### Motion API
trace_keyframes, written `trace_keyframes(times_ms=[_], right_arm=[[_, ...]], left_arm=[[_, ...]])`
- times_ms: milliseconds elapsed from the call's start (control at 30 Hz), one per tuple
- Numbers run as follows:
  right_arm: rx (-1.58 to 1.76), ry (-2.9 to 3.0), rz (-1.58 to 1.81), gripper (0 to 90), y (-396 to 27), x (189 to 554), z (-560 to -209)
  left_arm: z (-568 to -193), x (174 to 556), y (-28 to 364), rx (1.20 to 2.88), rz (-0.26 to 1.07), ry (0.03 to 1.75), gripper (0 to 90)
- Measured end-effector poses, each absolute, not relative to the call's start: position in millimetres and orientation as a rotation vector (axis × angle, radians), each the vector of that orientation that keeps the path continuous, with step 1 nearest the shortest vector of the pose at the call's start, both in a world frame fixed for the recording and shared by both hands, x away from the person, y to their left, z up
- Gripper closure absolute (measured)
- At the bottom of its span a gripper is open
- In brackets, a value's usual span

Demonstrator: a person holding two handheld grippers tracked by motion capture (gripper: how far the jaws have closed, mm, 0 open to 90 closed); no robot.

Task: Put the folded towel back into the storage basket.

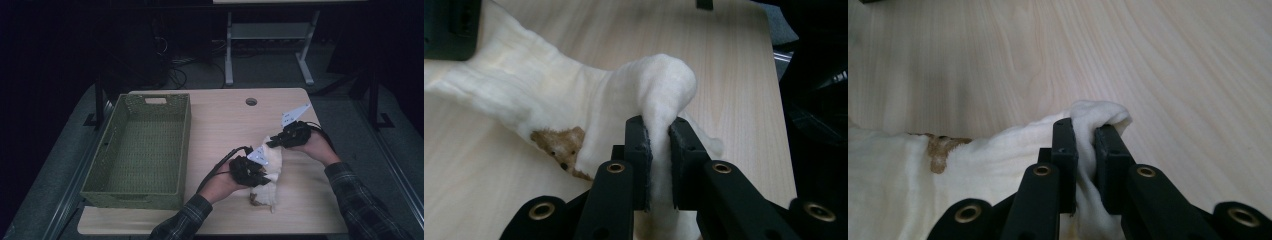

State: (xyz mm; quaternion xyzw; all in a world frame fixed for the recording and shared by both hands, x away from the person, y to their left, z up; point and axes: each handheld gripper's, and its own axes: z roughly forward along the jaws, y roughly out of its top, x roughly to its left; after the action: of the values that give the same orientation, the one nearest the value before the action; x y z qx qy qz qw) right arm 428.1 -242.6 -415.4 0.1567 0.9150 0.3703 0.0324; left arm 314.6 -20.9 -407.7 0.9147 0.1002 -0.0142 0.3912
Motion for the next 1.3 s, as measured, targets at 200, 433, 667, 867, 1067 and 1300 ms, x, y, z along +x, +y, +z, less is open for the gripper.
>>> trace_keyframes(times_ms=[200, 433, 667, 867, 1067, 1300], right_arm=[[0.458, 2.796, 1.167, 81.3, -235.6, 432.0, -394.4], [0.430, 2.779, 1.212, 81.3, -225.0, 435.7, -374.9], [0.398, 2.765, 1.257, 81.3, -211.0, 442.8, -358.0], [0.379, 2.767, 1.257, 81.3, -192.0, 450.9, -346.2], [0.335, 2.768, 1.270, 81.3, -168.1, 459.1, -334.0], [0.282, 2.768, 1.247, 81.3, -136.1, 464.5, -319.9]], left_arm=[[-384.9, 315.3, -16.2, 2.319, -0.005, 0.255, 80.1], [-360.0, 317.8, -6.1, 2.327, 0.052, 0.258, 80.1], [-340.2, 323.5, 18.7, 2.302, 0.062, 0.280, 80.0], [-320.4, 330.1, 45.4, 2.278, 0.095, 0.287, 80.0], [-306.3, 333.2, 73.0, 2.252, 0.102, 0.298, 80.0], [-293.1, 333.2, 102.9, 2.253, 0.127, 0.290, 80.0]])
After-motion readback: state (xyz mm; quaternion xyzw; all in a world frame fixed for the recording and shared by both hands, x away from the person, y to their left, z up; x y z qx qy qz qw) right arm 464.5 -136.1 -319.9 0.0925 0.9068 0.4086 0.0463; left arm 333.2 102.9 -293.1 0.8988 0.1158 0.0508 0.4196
